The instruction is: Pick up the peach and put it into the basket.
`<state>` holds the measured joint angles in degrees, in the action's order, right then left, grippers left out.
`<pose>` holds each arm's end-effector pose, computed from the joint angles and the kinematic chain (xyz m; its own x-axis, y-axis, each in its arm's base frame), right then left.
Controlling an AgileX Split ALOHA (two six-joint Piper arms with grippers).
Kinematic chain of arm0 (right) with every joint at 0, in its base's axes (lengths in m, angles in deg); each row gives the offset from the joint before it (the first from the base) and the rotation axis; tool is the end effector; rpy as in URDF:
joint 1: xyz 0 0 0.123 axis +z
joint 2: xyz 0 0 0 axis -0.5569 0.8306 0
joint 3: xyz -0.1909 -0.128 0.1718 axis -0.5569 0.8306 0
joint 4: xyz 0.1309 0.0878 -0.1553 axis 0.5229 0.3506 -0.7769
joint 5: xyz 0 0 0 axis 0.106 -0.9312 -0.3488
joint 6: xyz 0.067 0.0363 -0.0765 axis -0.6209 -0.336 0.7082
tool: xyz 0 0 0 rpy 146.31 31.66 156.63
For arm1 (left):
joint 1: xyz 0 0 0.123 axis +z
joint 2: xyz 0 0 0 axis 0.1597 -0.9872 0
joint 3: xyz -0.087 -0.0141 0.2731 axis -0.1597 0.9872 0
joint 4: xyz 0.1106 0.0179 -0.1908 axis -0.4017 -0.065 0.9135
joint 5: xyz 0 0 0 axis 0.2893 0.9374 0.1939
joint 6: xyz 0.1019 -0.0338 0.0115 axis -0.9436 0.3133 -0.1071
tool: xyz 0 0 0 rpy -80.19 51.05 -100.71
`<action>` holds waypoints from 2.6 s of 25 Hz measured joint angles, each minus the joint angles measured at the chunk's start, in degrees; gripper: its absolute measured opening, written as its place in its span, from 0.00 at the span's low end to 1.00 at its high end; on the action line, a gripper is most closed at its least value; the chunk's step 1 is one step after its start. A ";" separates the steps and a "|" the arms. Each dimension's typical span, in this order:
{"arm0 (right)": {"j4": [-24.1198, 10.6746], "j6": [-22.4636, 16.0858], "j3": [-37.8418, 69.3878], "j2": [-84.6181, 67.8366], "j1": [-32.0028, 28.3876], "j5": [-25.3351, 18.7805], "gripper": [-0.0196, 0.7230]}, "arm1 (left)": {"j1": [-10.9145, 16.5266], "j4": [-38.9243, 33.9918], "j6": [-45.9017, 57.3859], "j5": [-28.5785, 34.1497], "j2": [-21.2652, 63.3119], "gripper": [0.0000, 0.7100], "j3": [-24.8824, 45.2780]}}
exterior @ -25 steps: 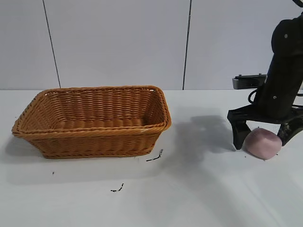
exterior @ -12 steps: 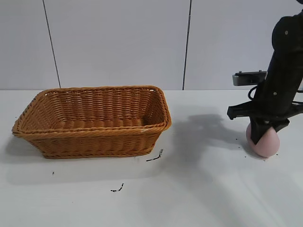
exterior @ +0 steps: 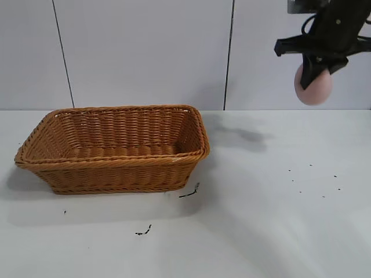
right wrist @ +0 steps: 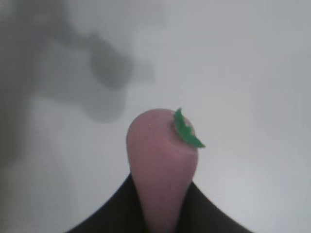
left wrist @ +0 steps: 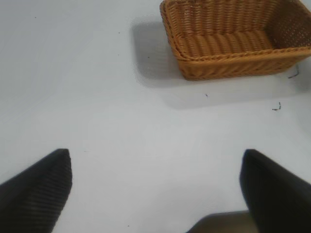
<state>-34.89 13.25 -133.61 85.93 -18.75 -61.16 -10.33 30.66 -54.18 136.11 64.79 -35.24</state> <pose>0.4194 0.1112 0.2853 -0.8073 -0.2467 -0.5361 -0.2739 0.9613 -0.0299 -0.0204 -0.0032 0.2538 -0.4529 0.0672 -0.8890 0.0763 0.9964 0.0364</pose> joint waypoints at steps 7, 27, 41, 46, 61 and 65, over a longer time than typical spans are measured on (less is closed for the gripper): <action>0.49 1.01 -7.42 5.08 12.37 1.78 0.07 | 0.00 0.00 0.00 0.00 0.00 0.97 0.00; 0.92 3.64 -8.34 21.81 21.15 12.03 0.59 | 0.00 0.00 0.00 0.00 0.00 0.97 0.00; 1.24 6.35 -22.45 18.94 20.39 -0.98 0.95 | 0.00 0.00 0.00 0.00 0.00 0.97 0.00; 1.62 4.29 -26.47 18.76 15.71 -2.66 0.95 | 0.00 0.00 0.00 0.00 0.00 0.97 0.00; 1.24 4.12 -26.47 18.24 -9.48 -9.40 0.95 | 0.00 0.00 0.00 0.00 0.00 0.97 0.00; 1.61 4.12 -26.47 16.09 -11.56 -11.30 0.95 | 0.00 0.00 0.00 0.00 0.00 0.97 0.00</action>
<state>-33.27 17.37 -160.08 102.01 -30.31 -72.46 -10.33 30.66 -54.18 136.11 64.79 -35.24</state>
